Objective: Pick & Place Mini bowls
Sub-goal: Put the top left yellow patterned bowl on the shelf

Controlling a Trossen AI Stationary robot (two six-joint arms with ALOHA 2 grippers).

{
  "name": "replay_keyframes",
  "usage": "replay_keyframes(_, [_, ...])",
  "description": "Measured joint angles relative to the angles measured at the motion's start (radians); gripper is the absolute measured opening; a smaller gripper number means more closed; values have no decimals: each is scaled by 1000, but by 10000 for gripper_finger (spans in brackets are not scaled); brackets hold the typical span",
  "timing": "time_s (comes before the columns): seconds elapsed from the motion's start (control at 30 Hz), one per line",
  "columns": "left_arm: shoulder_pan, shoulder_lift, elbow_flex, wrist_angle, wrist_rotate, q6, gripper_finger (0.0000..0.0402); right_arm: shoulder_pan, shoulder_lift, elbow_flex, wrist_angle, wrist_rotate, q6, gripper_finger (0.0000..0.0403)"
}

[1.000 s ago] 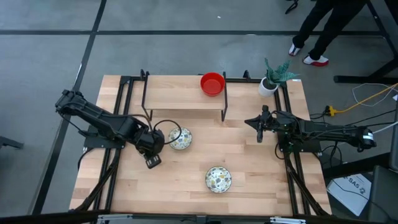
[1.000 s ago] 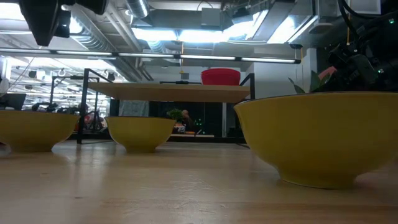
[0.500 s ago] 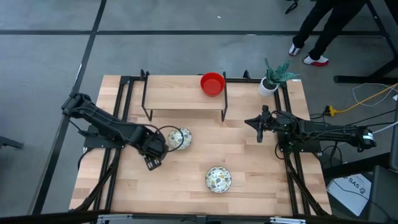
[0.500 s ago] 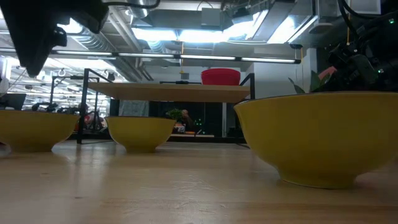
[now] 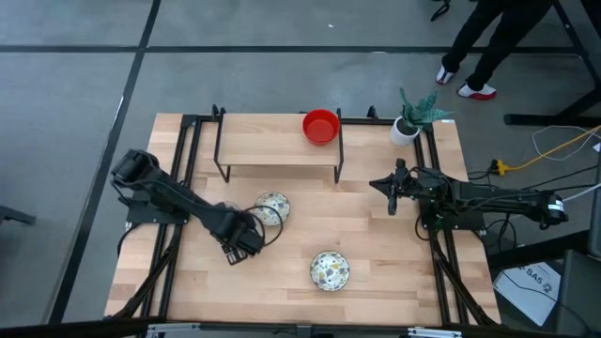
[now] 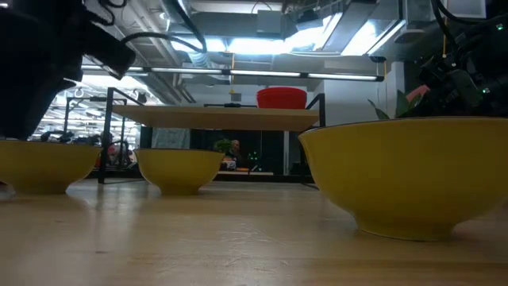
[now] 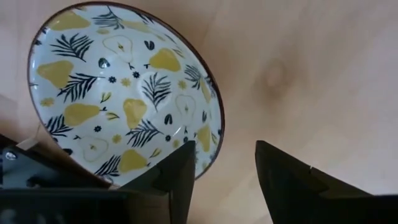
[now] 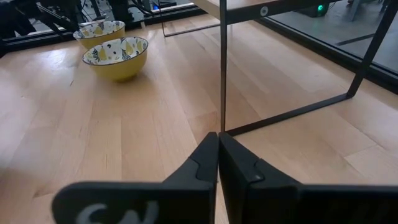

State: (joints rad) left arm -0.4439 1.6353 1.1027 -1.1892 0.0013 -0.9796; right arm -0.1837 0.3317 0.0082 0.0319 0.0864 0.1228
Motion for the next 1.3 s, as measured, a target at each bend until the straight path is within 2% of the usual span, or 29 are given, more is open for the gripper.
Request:
replay_keyframes(0.27, [-22, 62, 0, 1, -88, -28, 144, 0, 0, 0, 0, 0, 0, 14])
replay_keyframes(0.47, [-22, 66, 0, -13, -116, -28, 134, 0, 0, 0, 0, 0, 0, 14])
replay_keyframes(0.8, [-11, 66, -89, 3, -99, -14, 117, 0, 0, 0, 0, 0, 0, 14])
replay_keyframes(1.3, [-12, 63, -93, 8, -112, -5, 57, 0, 0, 0, 0, 0, 0, 14])
